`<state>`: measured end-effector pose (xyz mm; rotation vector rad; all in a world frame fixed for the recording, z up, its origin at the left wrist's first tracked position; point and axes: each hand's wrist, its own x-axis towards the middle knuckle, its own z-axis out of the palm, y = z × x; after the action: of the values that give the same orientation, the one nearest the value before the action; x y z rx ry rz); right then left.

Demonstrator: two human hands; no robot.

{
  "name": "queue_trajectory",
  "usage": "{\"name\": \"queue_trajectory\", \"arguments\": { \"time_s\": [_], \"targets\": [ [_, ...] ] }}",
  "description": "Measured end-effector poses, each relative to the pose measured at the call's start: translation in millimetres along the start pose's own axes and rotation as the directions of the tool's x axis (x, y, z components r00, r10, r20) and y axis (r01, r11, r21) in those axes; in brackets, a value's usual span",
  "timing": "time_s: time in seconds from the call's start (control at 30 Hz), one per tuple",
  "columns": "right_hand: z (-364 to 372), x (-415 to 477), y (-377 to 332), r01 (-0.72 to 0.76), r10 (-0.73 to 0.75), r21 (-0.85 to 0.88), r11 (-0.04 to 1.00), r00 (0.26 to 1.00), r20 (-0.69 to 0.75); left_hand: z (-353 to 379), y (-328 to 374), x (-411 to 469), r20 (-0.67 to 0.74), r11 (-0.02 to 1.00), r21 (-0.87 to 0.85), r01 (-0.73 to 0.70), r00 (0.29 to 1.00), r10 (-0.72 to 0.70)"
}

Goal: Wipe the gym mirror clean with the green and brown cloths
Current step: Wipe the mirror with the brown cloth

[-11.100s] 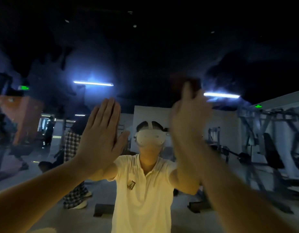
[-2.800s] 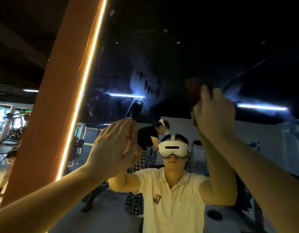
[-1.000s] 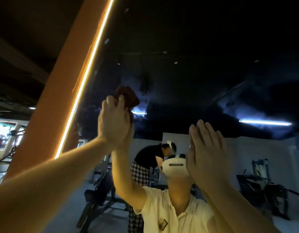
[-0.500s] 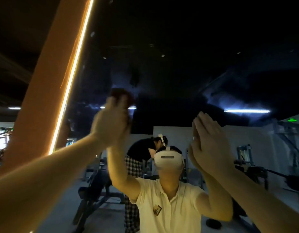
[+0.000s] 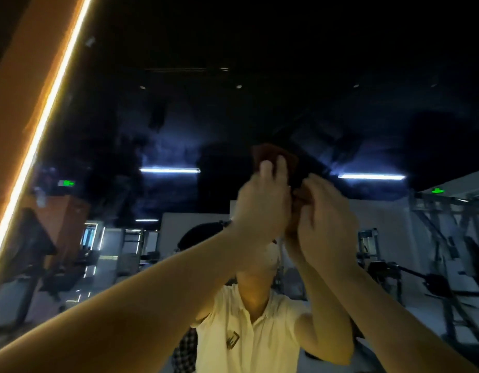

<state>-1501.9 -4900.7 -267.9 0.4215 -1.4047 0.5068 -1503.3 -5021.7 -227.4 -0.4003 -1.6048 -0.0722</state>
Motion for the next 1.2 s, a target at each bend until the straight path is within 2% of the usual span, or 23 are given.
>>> {"name": "queue_trajectory", "arguments": {
  "time_s": [0.07,0.13,0.2,0.23,0.33,0.43,0.47,0.53,0.57,0.63,0.8,0.9,1.0,1.03,1.07,1.1,1.13,1.17,1.2],
  "targets": [
    [-9,8,22,-0.05,0.047,-0.082,0.995,0.998,-0.035,15,29,-3,0.057,0.987,-0.024,-0.161,0.985,0.162],
    [-12,18,40,-0.037,0.034,-0.11,0.993,0.999,-0.035,23,32,-5,0.078,0.949,-0.048,-0.311,0.946,0.314],
    [-8,34,43,-0.032,0.029,-0.073,0.997,0.998,-0.048,17,6,1,0.067,0.914,0.028,-0.406,0.913,0.403],
    [-4,45,39,-0.014,0.012,-0.037,0.999,0.998,-0.059,10,-15,7,0.062,0.909,0.086,-0.407,0.913,0.403],
    [21,75,4,0.098,-0.094,0.063,0.993,0.994,-0.061,-27,-98,25,0.012,0.959,0.18,-0.22,0.975,0.221],
    [51,106,-38,0.247,-0.247,0.015,0.969,0.967,0.059,-64,-192,24,-0.019,0.963,0.27,-0.012,1.0,0.017],
    [60,116,-49,0.294,-0.289,-0.023,0.956,0.95,0.116,-73,-222,18,-0.034,0.956,0.278,0.094,0.996,-0.088],
    [73,139,-63,0.347,-0.326,-0.075,0.935,0.922,0.206,-89,-265,6,-0.089,0.904,0.245,0.35,0.937,-0.338],
    [77,150,-69,0.359,-0.331,-0.09,0.929,0.915,0.232,-92,-278,2,-0.102,0.876,0.226,0.427,0.904,-0.414],
    [83,169,-77,0.37,-0.337,-0.087,0.925,0.904,0.262,-92,-279,8,-0.116,0.866,0.194,0.462,0.887,-0.447],
    [90,209,-75,0.361,-0.333,-0.043,0.932,0.895,0.297,-63,-200,91,-0.152,0.93,0.052,0.364,0.923,-0.353],
    [86,227,-74,0.31,-0.31,0.038,0.95,0.917,0.25,-46,-143,119,0.005,0.968,-0.053,0.246,0.969,-0.246],
    [75,243,-80,0.29,-0.305,0.095,0.952,0.901,0.308,-62,-157,127,0.139,0.999,0.038,0.007,0.99,-0.012],
    [72,248,-81,0.289,-0.309,0.109,0.951,0.885,0.347,-72,-174,128,0.187,0.991,0.122,-0.052,0.982,0.028],
    [71,253,-81,0.287,-0.312,0.124,0.95,0.876,0.368,-80,-192,130,0.213,0.979,0.2,-0.05,0.977,0.006],
    [72,260,-81,0.29,-0.32,0.135,0.947,0.87,0.375,-88,-210,134,0.198,0.966,0.256,0.027,0.977,-0.08],
    [74,265,-81,0.298,-0.331,0.145,0.943,0.864,0.379,-96,-226,137,0.158,0.944,0.272,0.189,0.959,-0.237],
    [74,272,-81,0.291,-0.33,0.157,0.944,0.862,0.385,-102,-235,141,0.109,0.886,0.238,0.399,0.895,-0.432],
    [73,279,-83,0.266,-0.315,0.175,0.948,0.86,0.402,-108,-238,145,0.064,0.789,0.174,0.589,0.793,-0.606]
  ]
}}
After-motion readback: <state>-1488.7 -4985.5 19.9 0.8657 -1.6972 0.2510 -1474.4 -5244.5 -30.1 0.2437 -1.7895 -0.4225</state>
